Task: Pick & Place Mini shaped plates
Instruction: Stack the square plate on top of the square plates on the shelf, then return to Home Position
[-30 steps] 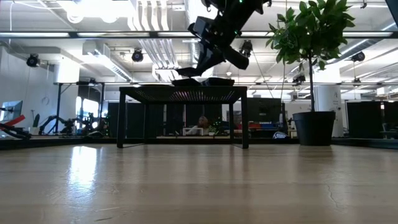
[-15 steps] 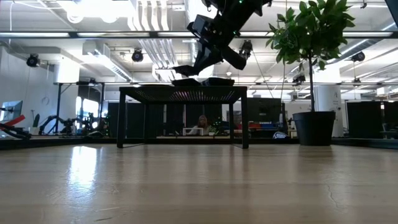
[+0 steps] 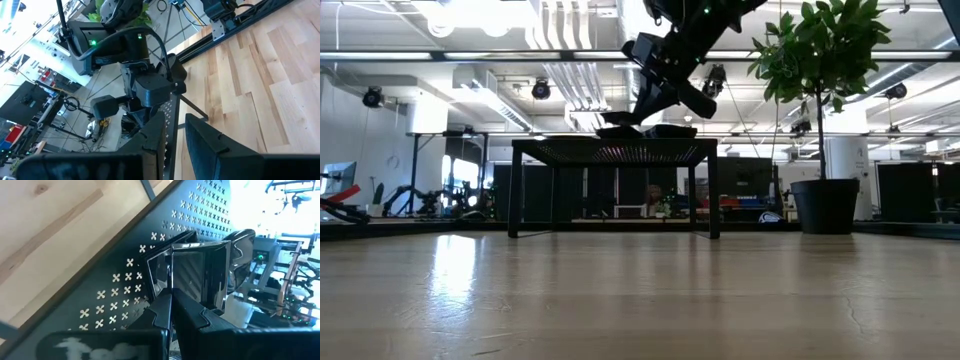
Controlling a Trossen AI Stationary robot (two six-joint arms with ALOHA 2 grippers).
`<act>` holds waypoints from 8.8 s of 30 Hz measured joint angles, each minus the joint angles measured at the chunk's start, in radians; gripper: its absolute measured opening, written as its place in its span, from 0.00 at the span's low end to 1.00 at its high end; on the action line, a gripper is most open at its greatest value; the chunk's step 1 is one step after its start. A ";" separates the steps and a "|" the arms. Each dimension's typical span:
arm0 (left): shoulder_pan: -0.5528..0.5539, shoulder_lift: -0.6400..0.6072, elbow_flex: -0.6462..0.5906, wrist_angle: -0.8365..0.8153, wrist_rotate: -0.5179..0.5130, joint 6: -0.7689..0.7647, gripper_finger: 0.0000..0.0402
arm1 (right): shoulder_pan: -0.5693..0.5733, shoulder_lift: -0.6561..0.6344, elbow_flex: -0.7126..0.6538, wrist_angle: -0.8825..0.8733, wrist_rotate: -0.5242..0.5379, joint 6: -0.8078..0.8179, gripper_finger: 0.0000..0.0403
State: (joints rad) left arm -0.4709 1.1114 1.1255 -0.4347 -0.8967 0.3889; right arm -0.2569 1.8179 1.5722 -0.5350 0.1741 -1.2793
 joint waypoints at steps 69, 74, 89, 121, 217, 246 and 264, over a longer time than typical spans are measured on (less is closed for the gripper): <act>0.000 -0.246 0.015 -0.066 0.289 -0.070 0.00 | 0.440 -0.479 0.037 -0.255 0.080 0.954 0.02; -0.001 -0.352 -0.022 -0.073 0.380 -0.080 0.00 | 0.528 -0.559 0.028 -0.304 0.039 1.043 0.02; 0.000 -0.698 -0.263 0.041 0.385 -0.114 0.00 | 0.598 -0.794 -0.197 -0.199 -0.027 1.174 0.02; -0.001 -1.107 -0.397 0.051 0.431 -0.083 0.00 | 0.604 -1.484 -0.703 0.104 -0.103 1.212 0.02; -0.001 -1.109 -1.118 0.588 0.424 -0.127 0.00 | 0.603 -1.809 -1.564 0.644 -0.085 1.216 0.02; -0.001 -1.109 -1.116 0.587 0.424 -0.127 0.00 | 0.603 -1.809 -1.563 0.644 -0.085 1.217 0.02; -0.001 -1.109 -1.115 0.587 0.424 -0.127 0.00 | 0.603 -1.809 -1.563 0.644 -0.085 1.217 0.02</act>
State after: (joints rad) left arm -0.4717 0.0021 0.0101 0.1524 -0.4725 0.2615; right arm 0.3462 0.0093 0.0090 0.1093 0.0895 -0.0628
